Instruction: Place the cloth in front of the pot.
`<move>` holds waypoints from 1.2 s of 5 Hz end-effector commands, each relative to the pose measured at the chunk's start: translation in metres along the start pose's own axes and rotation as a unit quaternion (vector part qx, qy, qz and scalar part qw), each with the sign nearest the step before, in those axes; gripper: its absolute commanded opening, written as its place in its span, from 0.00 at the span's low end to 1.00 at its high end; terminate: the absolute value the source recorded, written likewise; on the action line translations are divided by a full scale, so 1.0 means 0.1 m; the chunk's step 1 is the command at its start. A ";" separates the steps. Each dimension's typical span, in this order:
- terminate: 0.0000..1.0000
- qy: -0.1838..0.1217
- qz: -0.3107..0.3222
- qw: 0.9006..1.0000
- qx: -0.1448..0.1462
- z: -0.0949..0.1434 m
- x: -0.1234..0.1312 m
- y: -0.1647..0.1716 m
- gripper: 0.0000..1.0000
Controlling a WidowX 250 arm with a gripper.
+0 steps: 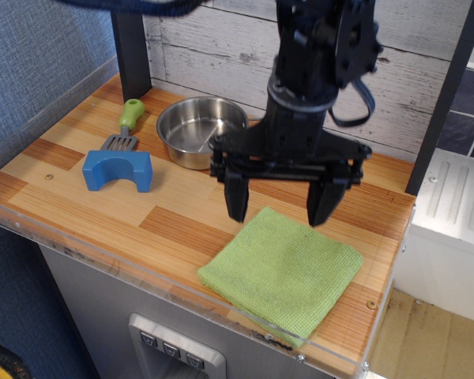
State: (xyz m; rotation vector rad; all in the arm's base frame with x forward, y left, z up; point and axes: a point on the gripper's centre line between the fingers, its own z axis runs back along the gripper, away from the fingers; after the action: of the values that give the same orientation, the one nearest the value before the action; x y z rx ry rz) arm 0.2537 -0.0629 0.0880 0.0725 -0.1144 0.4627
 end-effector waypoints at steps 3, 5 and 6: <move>0.00 -0.028 -0.022 0.999 -0.021 -0.55 0.07 -0.08 1.00; 0.00 0.002 -0.033 0.999 -0.024 -0.82 -0.03 -0.19 1.00; 0.00 0.010 -0.035 0.999 -0.012 -0.88 -0.04 -0.14 1.00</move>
State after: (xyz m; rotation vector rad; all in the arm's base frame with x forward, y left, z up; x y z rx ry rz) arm 0.2660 -0.0692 0.0063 0.0419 -0.1078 0.3955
